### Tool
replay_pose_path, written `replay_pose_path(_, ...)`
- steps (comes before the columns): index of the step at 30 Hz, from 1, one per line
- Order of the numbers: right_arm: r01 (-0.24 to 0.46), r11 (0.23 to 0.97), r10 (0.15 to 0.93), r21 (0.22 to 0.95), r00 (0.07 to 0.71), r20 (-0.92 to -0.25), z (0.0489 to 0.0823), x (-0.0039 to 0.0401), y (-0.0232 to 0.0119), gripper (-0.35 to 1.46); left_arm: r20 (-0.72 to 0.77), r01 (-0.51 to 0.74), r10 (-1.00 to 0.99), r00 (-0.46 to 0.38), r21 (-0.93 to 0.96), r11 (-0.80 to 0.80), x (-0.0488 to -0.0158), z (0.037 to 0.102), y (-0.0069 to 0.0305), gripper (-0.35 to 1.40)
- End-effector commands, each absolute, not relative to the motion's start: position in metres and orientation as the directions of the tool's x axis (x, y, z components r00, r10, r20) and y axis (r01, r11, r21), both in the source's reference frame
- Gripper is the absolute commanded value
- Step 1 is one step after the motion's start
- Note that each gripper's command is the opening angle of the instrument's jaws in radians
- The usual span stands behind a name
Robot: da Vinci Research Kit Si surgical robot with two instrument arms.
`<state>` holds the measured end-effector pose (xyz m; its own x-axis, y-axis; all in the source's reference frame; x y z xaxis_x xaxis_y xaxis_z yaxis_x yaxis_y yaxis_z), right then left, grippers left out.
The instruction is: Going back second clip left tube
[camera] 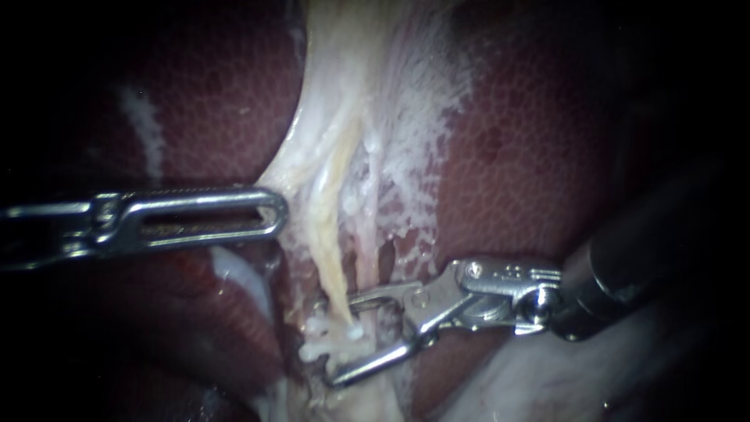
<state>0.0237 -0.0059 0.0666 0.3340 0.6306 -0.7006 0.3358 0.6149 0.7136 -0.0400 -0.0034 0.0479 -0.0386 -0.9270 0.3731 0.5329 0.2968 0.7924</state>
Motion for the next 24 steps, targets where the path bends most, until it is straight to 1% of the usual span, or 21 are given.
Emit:
replay_pose_path(1, 0.344, 0.611, 0.633, 0.713, 0.328, -0.701, 0.0664, 0.0238, -0.0060, 0.60, 0.373, 0.533, -0.927, -0.038, 0.792, 0.297, -0.0400, 0.0479, -0.0034, -0.35)
replay_pose_path(6, 0.368, 0.600, 0.636, 0.710, 0.319, -0.703, 0.0657, 0.0246, -0.0065, 0.59, 0.373, 0.533, -0.927, -0.038, 0.792, 0.297, -0.0400, 0.0480, -0.0034, -0.35)
replay_pose_path(13, 0.367, 0.601, 0.636, 0.710, 0.319, -0.703, 0.0660, 0.0247, -0.0063, 0.59, 0.373, 0.533, -0.927, -0.038, 0.792, 0.297, -0.0400, 0.0480, -0.0034, -0.35)
replay_pose_path(19, 0.326, 0.622, 0.641, 0.712, 0.311, -0.702, 0.0674, 0.0243, -0.0054, 0.60, 0.373, 0.533, -0.927, -0.038, 0.793, 0.297, -0.0400, 0.0480, -0.0034, -0.35)
replay_pose_path(24, 0.309, 0.634, 0.640, 0.709, 0.306, -0.705, 0.0683, 0.0238, -0.0047, 0.60, 0.373, 0.533, -0.927, -0.038, 0.793, 0.297, -0.0400, 0.0480, -0.0034, -0.35)
